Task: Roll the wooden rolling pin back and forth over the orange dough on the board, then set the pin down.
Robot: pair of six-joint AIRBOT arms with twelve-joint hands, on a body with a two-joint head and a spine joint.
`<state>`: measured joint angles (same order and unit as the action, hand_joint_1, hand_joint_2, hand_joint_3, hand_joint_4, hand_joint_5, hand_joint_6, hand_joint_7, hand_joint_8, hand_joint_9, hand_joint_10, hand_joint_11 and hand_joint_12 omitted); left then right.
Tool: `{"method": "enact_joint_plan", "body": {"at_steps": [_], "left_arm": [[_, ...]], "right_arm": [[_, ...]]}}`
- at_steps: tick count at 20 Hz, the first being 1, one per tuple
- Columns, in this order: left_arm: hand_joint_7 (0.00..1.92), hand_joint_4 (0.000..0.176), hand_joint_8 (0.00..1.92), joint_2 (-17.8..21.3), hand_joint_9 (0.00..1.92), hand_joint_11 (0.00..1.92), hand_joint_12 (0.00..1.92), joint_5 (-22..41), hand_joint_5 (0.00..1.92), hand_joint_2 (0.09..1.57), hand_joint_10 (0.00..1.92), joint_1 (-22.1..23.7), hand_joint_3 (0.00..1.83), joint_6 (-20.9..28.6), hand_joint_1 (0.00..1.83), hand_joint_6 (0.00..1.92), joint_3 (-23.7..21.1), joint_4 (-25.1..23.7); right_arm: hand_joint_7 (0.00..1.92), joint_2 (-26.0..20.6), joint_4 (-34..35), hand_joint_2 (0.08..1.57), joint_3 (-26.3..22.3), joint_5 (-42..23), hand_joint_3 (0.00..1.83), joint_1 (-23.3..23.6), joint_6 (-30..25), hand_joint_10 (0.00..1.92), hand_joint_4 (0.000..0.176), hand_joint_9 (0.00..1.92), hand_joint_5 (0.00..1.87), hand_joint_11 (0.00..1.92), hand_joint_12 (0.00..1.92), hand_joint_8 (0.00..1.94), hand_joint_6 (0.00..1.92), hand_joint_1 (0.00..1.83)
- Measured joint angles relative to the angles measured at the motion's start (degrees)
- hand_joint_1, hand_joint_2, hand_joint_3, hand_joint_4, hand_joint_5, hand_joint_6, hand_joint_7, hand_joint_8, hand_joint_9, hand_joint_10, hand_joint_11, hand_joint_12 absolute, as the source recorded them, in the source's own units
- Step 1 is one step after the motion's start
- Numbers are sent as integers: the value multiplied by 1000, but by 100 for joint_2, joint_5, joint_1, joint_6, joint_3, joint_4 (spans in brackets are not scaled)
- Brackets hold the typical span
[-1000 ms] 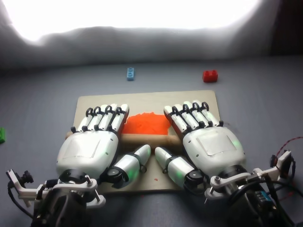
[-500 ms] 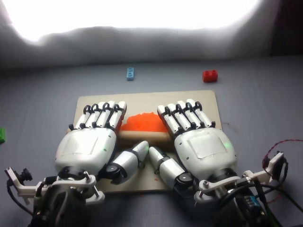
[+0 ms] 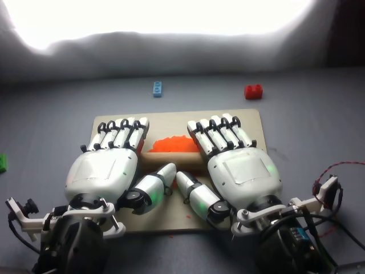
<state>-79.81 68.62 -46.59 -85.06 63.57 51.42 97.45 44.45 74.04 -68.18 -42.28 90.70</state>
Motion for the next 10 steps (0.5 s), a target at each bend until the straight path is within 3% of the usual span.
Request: {"method": "enact_joint_plan", "body": {"at_steps": [10], "left_arm": [[0,0,0,-74,0,0,177,-81,0,1391,0,85,0,-57,0,0,125,72]], "right_arm": [[80,33,-28,1353,282,120,10,70,-155,6,0,28,61,0,0,3,19,0]]}}
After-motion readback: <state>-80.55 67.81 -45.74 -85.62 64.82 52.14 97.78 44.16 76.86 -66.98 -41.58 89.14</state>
